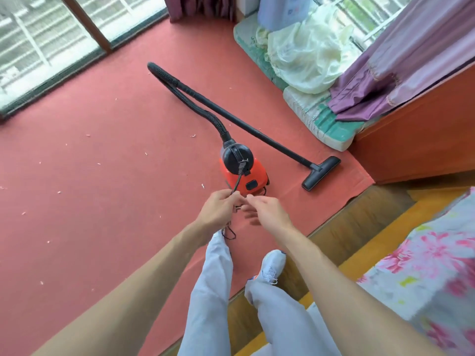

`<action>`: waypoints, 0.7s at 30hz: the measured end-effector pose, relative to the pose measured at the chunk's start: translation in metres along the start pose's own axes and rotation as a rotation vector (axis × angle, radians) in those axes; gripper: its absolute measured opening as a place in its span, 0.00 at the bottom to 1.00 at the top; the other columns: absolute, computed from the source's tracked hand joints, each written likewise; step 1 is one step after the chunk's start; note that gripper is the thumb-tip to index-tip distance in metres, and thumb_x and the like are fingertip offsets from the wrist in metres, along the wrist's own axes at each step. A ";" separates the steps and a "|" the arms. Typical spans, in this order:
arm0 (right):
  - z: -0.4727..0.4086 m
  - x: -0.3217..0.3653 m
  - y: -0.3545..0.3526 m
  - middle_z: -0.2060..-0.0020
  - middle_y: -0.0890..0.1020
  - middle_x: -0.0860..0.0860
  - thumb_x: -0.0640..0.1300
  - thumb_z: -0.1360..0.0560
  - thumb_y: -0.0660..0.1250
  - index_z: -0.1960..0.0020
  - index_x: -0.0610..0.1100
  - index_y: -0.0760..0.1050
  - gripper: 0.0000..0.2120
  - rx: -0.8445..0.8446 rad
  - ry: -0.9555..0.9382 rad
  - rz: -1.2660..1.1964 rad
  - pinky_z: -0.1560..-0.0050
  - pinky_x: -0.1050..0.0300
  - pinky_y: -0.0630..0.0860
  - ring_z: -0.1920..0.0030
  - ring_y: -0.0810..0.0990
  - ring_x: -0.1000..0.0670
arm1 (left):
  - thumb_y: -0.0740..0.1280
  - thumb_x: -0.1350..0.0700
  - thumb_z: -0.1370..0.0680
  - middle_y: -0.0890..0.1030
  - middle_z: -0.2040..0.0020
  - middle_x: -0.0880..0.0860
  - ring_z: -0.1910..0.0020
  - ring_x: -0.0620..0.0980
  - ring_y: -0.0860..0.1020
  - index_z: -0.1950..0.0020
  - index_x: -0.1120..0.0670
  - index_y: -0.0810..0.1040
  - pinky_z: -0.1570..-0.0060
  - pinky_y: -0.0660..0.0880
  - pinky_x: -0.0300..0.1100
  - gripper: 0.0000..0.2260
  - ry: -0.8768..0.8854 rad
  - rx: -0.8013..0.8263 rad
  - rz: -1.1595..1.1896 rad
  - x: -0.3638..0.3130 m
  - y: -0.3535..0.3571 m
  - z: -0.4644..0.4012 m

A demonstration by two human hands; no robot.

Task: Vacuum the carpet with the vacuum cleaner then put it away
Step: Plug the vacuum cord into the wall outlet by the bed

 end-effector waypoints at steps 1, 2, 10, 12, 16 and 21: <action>0.020 0.016 0.001 0.57 0.83 0.47 0.46 0.18 0.60 0.49 0.42 0.81 0.13 0.034 -0.038 -0.064 0.55 0.56 0.76 0.59 0.80 0.51 | 0.59 0.53 0.18 0.69 0.74 0.42 0.72 0.43 0.66 0.56 0.59 0.79 0.71 0.63 0.37 0.14 0.061 0.040 -0.010 -0.019 0.006 0.023; 0.040 0.032 -0.001 0.58 0.82 0.47 0.47 0.17 0.58 0.46 0.41 0.80 0.14 0.061 -0.080 -0.148 0.56 0.59 0.77 0.59 0.81 0.52 | 0.57 0.53 0.17 0.71 0.74 0.41 0.73 0.41 0.66 0.55 0.60 0.79 0.72 0.63 0.35 0.16 0.103 0.075 -0.004 -0.036 0.010 0.044; 0.181 0.129 -0.080 0.61 0.83 0.46 0.38 0.17 0.56 0.54 0.40 0.80 0.14 -0.080 -0.339 -0.550 0.67 0.61 0.76 0.62 0.80 0.48 | 0.59 0.54 0.17 0.69 0.68 0.49 0.70 0.45 0.67 0.59 0.55 0.79 0.67 0.64 0.39 0.14 0.269 0.299 -0.063 -0.155 0.031 0.169; 0.204 0.148 -0.104 0.65 0.81 0.47 0.39 0.17 0.57 0.55 0.41 0.79 0.14 -0.157 -0.369 -0.574 0.68 0.61 0.74 0.65 0.79 0.49 | 0.63 0.56 0.19 0.72 0.66 0.52 0.69 0.46 0.71 0.59 0.53 0.81 0.65 0.69 0.37 0.11 0.322 0.323 -0.065 -0.182 0.045 0.185; 0.255 0.186 -0.146 0.69 0.75 0.49 0.39 0.17 0.58 0.54 0.40 0.78 0.12 -0.221 -0.470 -0.724 0.62 0.56 0.75 0.67 0.78 0.50 | 0.67 0.64 0.26 0.82 0.58 0.57 0.58 0.47 0.80 0.52 0.59 0.81 0.51 0.75 0.38 0.06 0.503 0.362 -0.169 -0.222 0.075 0.212; 0.343 0.234 -0.213 0.68 0.73 0.49 0.39 0.17 0.59 0.54 0.40 0.79 0.12 -0.356 -0.708 -0.801 0.67 0.59 0.76 0.72 0.75 0.53 | 0.67 0.63 0.23 0.85 0.53 0.52 0.51 0.46 0.82 0.52 0.56 0.83 0.41 0.77 0.42 0.05 0.706 0.342 -0.432 -0.261 0.110 0.232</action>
Point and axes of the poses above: each hand's wrist, its own z-axis away from the middle knuckle, its own y-axis out of the palm, x = y × z, the point moved 8 cm from there along -z, towards the middle knuckle
